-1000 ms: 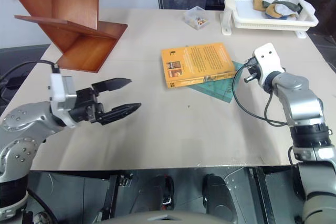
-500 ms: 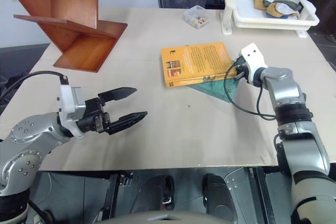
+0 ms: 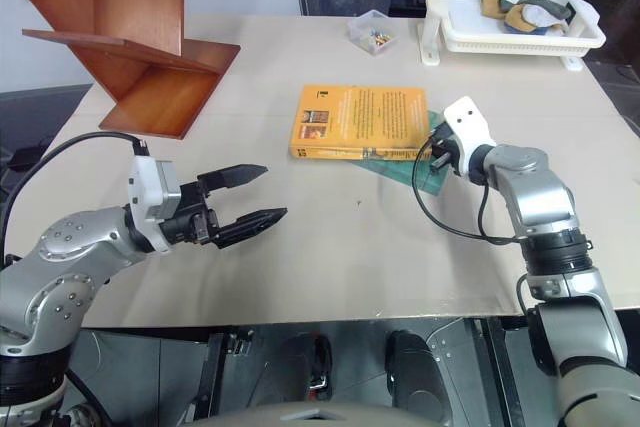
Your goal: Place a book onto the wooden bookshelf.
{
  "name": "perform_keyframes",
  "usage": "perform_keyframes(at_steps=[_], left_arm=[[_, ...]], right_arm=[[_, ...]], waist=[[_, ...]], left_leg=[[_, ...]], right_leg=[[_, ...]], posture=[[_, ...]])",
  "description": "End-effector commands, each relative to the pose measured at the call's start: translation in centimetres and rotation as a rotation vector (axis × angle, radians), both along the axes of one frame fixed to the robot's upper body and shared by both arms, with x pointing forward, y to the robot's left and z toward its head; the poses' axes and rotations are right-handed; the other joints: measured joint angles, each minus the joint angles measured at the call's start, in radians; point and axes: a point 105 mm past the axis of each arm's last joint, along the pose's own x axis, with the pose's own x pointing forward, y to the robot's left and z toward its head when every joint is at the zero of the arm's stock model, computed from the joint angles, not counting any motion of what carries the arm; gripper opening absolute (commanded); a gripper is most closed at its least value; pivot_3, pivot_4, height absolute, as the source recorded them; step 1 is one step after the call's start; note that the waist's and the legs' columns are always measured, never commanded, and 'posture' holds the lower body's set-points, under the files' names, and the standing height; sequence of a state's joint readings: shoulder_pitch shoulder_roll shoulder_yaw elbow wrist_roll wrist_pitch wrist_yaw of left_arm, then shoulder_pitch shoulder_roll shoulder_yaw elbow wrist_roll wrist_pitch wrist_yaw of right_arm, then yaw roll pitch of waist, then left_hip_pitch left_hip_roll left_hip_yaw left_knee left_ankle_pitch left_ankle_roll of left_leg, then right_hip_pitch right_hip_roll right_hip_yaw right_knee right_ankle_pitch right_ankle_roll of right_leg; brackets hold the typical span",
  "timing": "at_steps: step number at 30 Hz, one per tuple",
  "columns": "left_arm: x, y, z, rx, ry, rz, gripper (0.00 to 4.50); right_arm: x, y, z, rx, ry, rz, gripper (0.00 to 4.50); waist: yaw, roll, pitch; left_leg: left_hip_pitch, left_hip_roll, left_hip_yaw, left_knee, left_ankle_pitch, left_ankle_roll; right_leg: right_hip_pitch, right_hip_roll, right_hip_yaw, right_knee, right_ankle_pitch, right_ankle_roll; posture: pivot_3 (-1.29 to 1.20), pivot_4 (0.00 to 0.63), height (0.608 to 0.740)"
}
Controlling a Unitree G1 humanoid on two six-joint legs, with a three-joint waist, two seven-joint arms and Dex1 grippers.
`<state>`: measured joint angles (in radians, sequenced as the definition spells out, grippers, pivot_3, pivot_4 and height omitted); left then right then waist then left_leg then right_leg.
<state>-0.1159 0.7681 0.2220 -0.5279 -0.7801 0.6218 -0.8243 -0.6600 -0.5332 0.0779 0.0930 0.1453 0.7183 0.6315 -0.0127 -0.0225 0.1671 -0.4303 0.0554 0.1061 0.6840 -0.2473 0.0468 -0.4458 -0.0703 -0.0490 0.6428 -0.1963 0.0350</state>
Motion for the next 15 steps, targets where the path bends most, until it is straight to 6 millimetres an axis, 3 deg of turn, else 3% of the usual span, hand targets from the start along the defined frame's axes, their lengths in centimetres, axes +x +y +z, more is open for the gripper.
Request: perform_keyframes(at_steps=[1, 15], left_arm=[[-0.1, -0.4, 0.5, -0.004, -0.032, -0.013, 4.5], [0.3, -0.3, 0.1, -0.011, -0.021, 0.061, 4.5]], right_arm=[[-0.3, 0.8, 1.2, 0.026, -0.042, 0.009, 0.25], [0.9, 2.9, 0.8, 0.063, -0.028, -0.005, 0.25]], waist=[[0.0, 0.0, 0.0], [-0.001, 0.0, 0.0]], left_leg=[[0.0, 0.0, 0.0, 0.0, 0.0, 0.0], [0.0, 0.0, 0.0, 0.0, 0.0, 0.0]], right_leg=[[0.0, 0.0, 0.0, 0.0, 0.0, 0.0], [0.0, 0.0, 0.0, 0.0, 0.0, 0.0]], posture=[[0.0, 0.15, 0.74], [0.0, 0.15, 0.74]])
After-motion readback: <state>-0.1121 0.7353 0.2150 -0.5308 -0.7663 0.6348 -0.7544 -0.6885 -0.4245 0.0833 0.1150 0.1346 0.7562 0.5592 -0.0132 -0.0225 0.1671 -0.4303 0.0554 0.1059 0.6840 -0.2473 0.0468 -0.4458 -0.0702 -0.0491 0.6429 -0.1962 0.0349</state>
